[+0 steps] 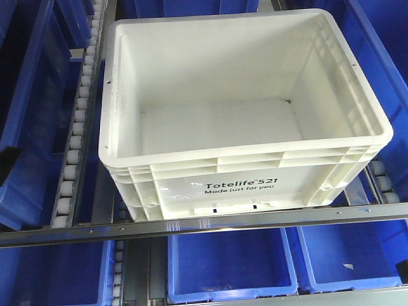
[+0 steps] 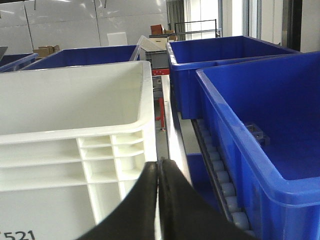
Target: Move bin from left to right shelf
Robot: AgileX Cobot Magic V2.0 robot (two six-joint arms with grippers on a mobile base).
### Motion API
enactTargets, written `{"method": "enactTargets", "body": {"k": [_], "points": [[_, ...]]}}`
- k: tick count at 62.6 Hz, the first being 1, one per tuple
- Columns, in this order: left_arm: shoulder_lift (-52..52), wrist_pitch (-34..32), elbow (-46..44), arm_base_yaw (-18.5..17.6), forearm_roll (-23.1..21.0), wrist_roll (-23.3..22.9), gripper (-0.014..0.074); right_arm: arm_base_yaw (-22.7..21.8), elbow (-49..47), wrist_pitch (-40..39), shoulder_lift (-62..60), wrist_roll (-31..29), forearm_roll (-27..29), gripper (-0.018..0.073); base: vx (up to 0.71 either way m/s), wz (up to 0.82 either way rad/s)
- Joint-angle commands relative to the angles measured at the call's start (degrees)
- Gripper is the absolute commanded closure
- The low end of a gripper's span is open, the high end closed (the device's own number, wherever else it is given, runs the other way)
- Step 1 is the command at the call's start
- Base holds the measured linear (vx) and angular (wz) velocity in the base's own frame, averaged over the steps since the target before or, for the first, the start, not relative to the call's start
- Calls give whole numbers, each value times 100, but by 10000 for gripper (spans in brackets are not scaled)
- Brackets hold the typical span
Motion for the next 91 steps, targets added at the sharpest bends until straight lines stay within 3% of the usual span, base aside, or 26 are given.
{"method": "enactTargets", "body": {"k": [1, 11, 20, 29, 91], "points": [[-63, -440, -126, -2, -44, -43, 558, -4, 66, -465, -73, 20, -19, 568, 0, 0], [-63, -440, -126, -2, -44, -43, 558, -10, 66, -465, -73, -287, 258, 568, 0, 0], [-63, -440, -126, -2, -44, -43, 558, -10, 66, -438, -73, -1536, 1284, 568, 0, 0], [-63, -440, -126, -2, -44, -43, 558, -10, 66, -444, -73, -2027, 1437, 568, 0, 0], [-63, -440, -126, -2, -44, -43, 558, -10, 66, -439, -73, -2146, 1442, 568, 0, 0]]}}
